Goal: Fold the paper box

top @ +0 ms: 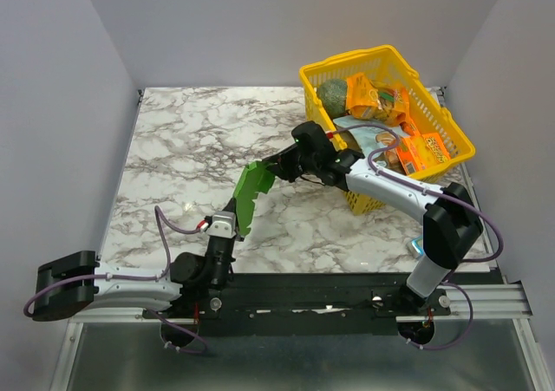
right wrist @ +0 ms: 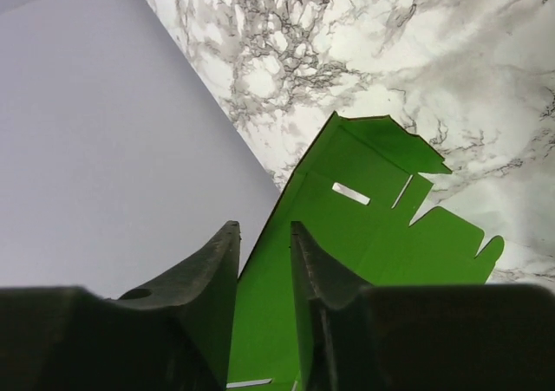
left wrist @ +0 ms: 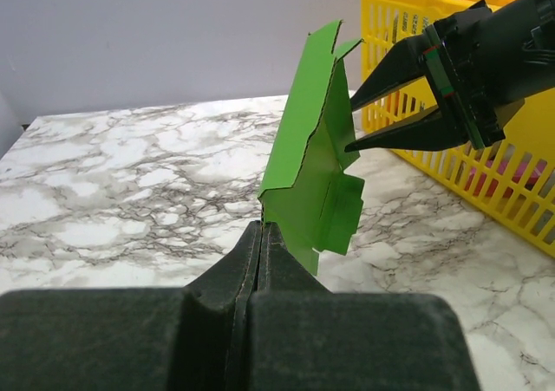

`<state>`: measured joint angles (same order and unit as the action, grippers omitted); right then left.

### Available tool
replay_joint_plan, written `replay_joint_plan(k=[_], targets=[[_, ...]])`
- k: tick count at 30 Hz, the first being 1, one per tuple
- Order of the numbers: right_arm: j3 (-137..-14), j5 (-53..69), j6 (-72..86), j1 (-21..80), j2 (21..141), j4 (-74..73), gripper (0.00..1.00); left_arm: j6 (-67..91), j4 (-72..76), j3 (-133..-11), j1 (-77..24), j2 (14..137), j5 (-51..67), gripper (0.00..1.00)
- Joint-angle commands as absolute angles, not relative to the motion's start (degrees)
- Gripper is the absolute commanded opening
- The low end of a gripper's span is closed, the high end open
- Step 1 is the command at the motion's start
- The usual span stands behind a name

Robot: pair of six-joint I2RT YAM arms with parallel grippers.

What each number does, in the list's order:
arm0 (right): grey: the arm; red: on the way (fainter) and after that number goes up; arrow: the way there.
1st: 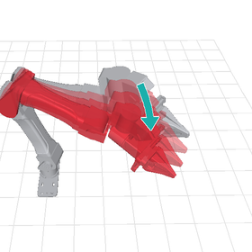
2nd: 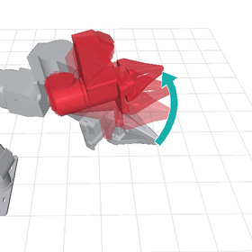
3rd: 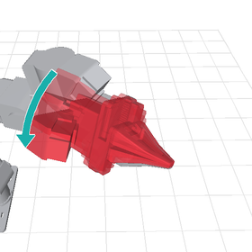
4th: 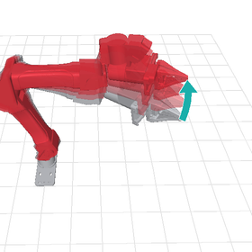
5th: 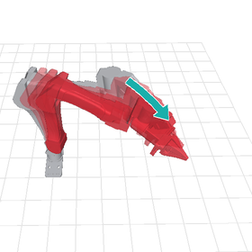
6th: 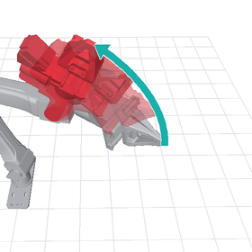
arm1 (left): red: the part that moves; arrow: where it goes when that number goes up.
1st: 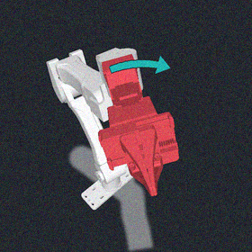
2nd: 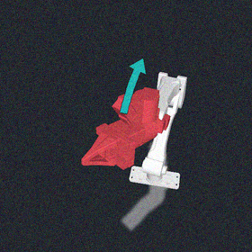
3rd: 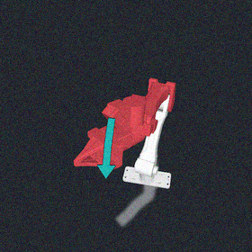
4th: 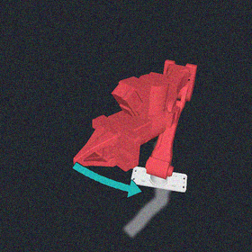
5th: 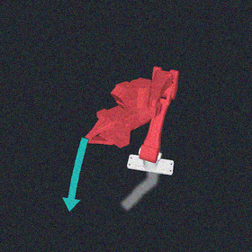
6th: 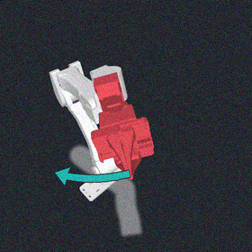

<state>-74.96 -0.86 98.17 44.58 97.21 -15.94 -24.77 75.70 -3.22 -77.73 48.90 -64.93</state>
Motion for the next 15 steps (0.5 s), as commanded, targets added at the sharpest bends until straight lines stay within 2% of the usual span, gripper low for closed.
replay_joint_plan(k=[1,7,15], targets=[[-74.8,-1.3,99.6,45.4,98.4,-17.1,0.32,-21.2,84.1,3.4,-78.0,46.8,-65.0,0.00],[-75.7,-0.3,99.4,46.8,99.6,-14.9,0.27,-16.2,75.9,3.3,-77.8,42.0,-63.5,0.00],[-75.1,2.5,100.6,48.1,100.9,-8.7,0.30,-12.8,71.1,4.9,-77.7,37.4,-61.7,0.00]])
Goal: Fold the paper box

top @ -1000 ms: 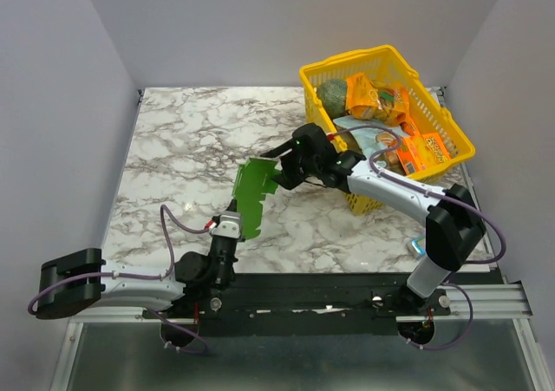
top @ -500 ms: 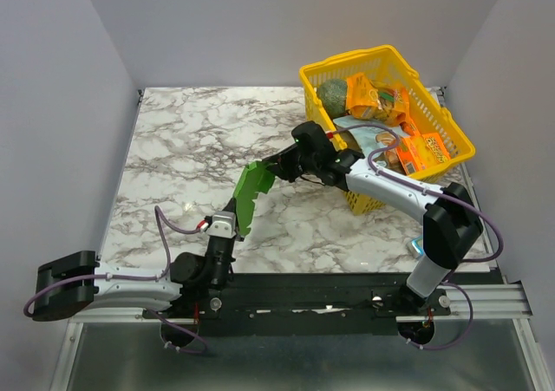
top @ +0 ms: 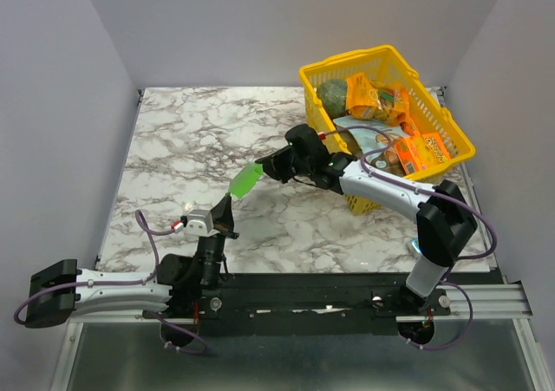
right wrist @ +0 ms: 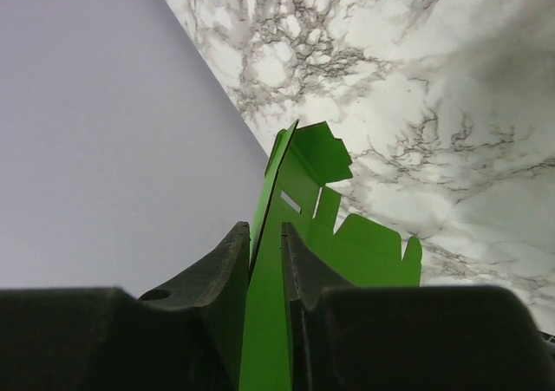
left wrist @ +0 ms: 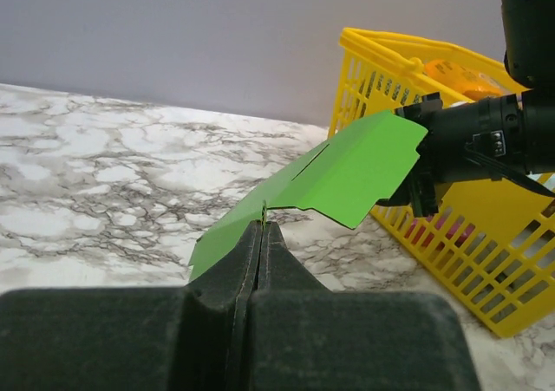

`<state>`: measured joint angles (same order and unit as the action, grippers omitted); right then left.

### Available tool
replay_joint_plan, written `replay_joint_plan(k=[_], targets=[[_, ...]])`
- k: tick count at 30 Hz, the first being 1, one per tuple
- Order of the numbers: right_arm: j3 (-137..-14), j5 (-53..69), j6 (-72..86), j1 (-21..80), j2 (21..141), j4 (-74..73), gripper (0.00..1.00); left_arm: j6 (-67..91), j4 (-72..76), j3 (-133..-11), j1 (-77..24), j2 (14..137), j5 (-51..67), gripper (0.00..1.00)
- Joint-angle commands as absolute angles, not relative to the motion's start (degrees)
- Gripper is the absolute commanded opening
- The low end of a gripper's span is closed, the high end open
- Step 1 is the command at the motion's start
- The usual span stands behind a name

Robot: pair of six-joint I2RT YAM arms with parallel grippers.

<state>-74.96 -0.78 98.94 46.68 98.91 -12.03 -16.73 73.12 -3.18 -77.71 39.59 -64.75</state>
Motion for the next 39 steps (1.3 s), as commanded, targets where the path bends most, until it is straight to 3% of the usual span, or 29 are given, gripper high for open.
replay_joint_plan(k=[1,17,24,39], targets=[[-75.1,2.7,100.5,48.1,101.2,-8.2,0.31,-12.2,70.5,5.2,-77.6,36.5,-61.4,0.00],[-74.9,4.2,99.6,48.1,101.7,-1.5,0.44,-10.2,65.8,6.3,-77.6,31.8,-59.8,0.00],[-74.7,3.6,99.2,47.7,101.0,-1.2,0.62,-10.0,65.0,6.2,-77.6,31.2,-59.6,0.00],[-75.1,5.1,97.8,45.7,99.9,-1.1,0.71,-9.6,64.3,6.2,-77.5,31.5,-59.1,0.00]])
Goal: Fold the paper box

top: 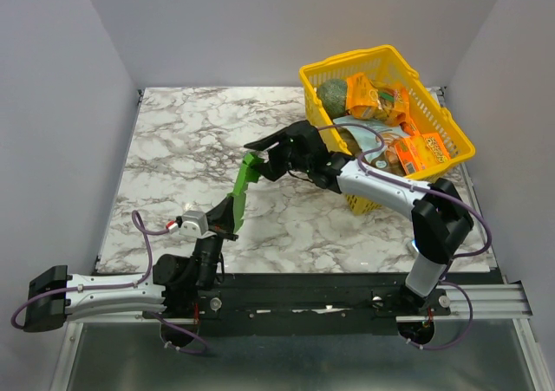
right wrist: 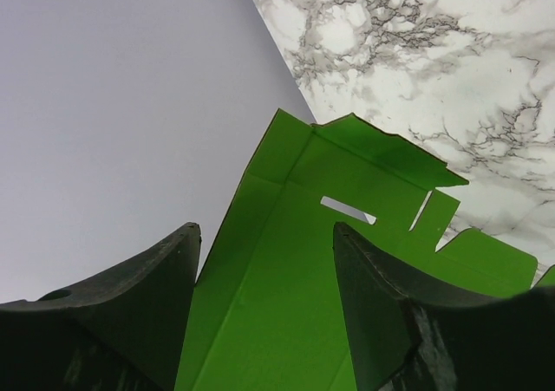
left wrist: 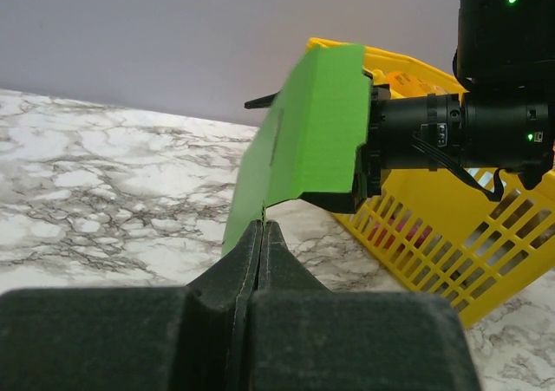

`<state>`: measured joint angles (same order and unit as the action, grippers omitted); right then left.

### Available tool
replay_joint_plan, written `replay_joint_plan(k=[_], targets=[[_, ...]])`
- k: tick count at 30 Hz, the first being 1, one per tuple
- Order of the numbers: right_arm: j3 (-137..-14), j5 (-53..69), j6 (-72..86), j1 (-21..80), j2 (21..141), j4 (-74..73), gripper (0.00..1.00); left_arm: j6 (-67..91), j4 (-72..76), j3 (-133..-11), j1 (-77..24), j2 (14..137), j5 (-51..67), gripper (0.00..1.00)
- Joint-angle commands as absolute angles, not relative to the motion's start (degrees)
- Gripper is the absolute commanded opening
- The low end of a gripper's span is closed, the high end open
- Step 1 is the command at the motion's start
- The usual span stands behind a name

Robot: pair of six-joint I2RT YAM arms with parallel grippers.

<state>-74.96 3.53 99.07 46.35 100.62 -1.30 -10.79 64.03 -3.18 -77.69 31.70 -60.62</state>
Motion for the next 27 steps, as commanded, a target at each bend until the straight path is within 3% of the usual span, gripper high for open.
replay_joint_plan(k=[1,6,11,18,24,27], targets=[[-75.2,5.1,97.2,45.6,99.7,-1.1,0.72,-9.6,64.3,6.2,-77.5,31.5,-59.0,0.00],[-75.4,5.5,96.9,45.3,99.5,-1.0,0.73,-9.4,64.3,6.1,-77.5,32.1,-58.9,0.00],[-75.0,6.4,96.4,45.2,99.1,-1.0,0.64,-9.4,64.6,6.1,-77.6,32.3,-59.4,0.00],[-71.5,5.1,96.2,45.2,96.7,-1.0,0.34,-8.5,64.6,5.7,-77.3,33.6,-60.9,0.00],[-71.7,6.6,96.0,45.2,97.1,-0.5,0.21,-7.6,64.5,5.7,-76.6,34.1,-59.9,0.00],[-71.7,6.9,95.2,45.3,97.0,0.9,0.03,-6.2,61.6,4.7,-76.0,33.8,-59.2,0.00]])
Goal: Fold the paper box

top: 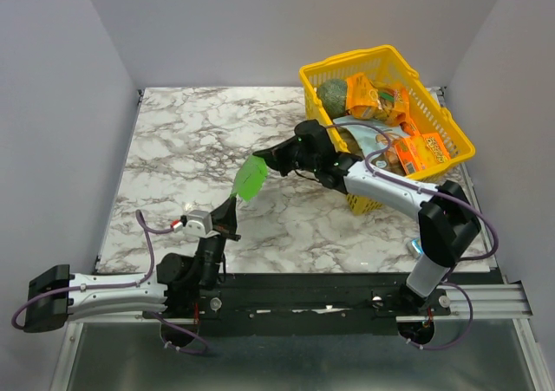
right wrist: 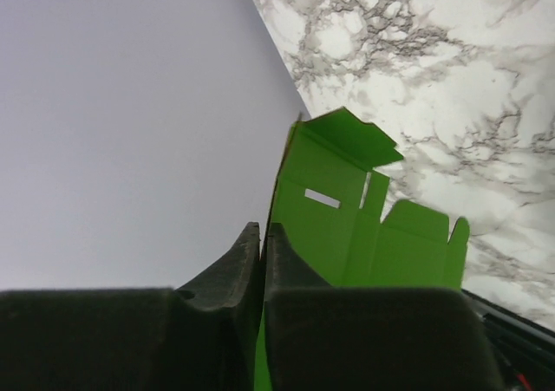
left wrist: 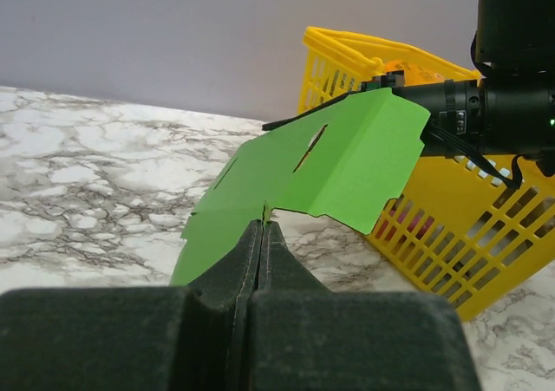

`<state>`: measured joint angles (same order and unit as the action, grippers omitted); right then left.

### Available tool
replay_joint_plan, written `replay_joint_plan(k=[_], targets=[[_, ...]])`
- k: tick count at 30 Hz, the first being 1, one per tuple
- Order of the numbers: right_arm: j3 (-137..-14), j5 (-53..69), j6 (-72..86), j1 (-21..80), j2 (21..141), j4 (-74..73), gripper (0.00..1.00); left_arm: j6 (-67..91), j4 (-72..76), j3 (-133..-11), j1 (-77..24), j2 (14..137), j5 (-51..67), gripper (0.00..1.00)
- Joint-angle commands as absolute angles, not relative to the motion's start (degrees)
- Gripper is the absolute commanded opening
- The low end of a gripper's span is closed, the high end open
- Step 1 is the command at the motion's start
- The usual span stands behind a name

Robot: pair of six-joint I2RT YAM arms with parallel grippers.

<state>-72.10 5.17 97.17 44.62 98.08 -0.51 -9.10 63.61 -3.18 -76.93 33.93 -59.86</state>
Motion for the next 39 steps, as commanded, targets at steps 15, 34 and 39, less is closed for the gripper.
replay_joint_plan(k=[15,34,39], targets=[[-73.3,-11.2,92.6,47.0,90.4,-16.0,0.00,3.2,32.8,-6.5,-71.7,29.4,-39.1,0.99],[-81.4,-23.2,88.1,50.1,92.8,-24.0,0.00,7.7,-1.4,-28.9,-71.6,35.4,-38.6,0.99],[-80.7,-26.1,88.3,50.2,91.8,-24.4,0.01,4.3,-0.3,-31.2,-71.6,40.0,-44.5,0.99]])
